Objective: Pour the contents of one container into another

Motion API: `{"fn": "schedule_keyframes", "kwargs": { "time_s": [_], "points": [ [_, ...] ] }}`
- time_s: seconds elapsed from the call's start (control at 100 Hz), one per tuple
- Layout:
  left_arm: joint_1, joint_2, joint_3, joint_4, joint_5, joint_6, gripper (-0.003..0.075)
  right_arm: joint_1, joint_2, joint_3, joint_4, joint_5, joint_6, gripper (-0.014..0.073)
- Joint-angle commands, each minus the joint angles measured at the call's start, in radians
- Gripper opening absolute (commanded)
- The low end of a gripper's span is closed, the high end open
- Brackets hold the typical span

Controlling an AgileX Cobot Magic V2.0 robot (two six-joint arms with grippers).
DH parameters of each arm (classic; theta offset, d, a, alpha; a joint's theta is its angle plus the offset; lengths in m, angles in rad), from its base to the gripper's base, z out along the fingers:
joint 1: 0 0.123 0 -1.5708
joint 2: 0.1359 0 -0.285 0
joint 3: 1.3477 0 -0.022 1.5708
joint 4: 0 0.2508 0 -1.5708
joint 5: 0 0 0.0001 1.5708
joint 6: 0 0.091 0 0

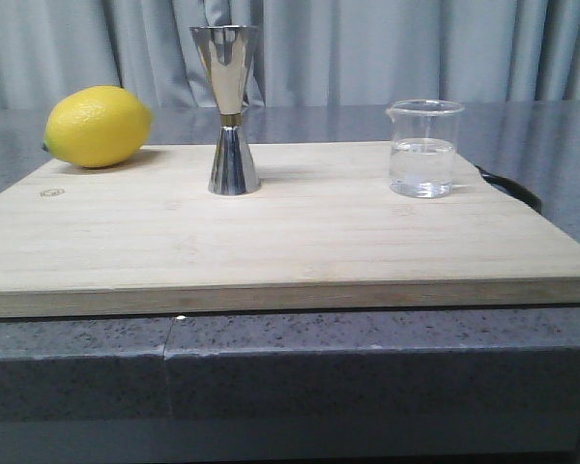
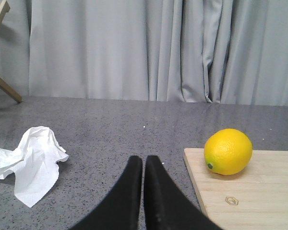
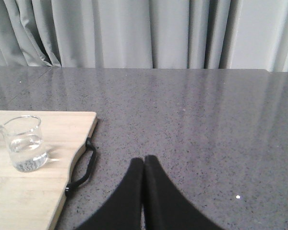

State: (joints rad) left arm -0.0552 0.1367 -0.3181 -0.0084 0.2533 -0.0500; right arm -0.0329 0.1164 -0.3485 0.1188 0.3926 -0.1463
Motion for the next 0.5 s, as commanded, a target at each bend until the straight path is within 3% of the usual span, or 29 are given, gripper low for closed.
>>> {"fn": "schedule_keyframes", "kwargs": {
  "time_s": [0.0, 0.49],
  "points": [
    [-0.008, 0.087, -0.097, 0.008, -0.047, 0.000, -0.0019, -0.003, 0.086, -0.094, -0.001, -0.061, -0.017, -0.0070],
    [-0.008, 0.181, -0.143, 0.008, -0.125, 0.000, -0.0019, -0.003, 0.174, -0.156, -0.001, -0.119, -0.017, -0.0070]
  ]
}}
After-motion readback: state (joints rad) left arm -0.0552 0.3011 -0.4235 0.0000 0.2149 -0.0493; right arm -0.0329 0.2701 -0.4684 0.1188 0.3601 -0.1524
